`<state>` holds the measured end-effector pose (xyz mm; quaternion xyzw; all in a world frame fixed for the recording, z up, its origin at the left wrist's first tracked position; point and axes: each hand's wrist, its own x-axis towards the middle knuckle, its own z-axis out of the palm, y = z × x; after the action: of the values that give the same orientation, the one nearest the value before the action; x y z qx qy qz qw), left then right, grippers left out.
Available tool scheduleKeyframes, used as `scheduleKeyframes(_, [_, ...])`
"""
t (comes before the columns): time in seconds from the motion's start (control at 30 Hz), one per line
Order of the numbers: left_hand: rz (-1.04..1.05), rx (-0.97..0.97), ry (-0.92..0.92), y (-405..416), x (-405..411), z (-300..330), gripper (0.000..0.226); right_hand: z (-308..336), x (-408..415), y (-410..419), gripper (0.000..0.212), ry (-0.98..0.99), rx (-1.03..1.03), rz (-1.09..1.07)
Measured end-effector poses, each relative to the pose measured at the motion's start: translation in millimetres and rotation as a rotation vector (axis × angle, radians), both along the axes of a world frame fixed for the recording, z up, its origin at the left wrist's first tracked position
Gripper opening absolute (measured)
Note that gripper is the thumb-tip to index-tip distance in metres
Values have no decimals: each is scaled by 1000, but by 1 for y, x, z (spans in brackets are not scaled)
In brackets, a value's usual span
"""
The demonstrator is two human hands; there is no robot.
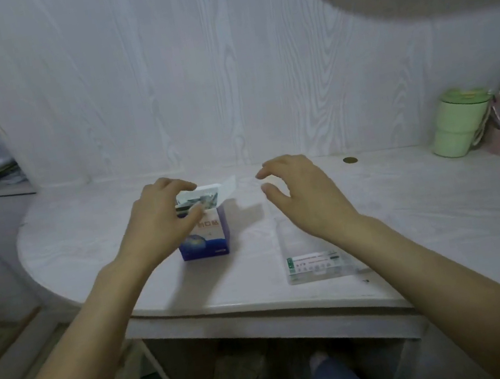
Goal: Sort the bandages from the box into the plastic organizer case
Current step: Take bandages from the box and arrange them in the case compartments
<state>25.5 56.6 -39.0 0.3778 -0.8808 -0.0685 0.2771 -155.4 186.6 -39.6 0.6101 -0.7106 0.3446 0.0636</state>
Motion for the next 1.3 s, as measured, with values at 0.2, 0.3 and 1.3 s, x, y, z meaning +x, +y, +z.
scheduleKeyframes(0.2, [-66, 58, -382, -58, 12, 2, 94, 15, 29, -79, 30, 31, 172, 80])
scheduleKeyframes(0.3, [-66, 46, -573, -69, 2, 3, 92, 13, 34, -109, 26, 66, 278, 44])
scheduleKeyframes(1.3, [-265, -119, -105, -51, 29, -34, 73, 3, 69, -107, 11, 254, 264, 5])
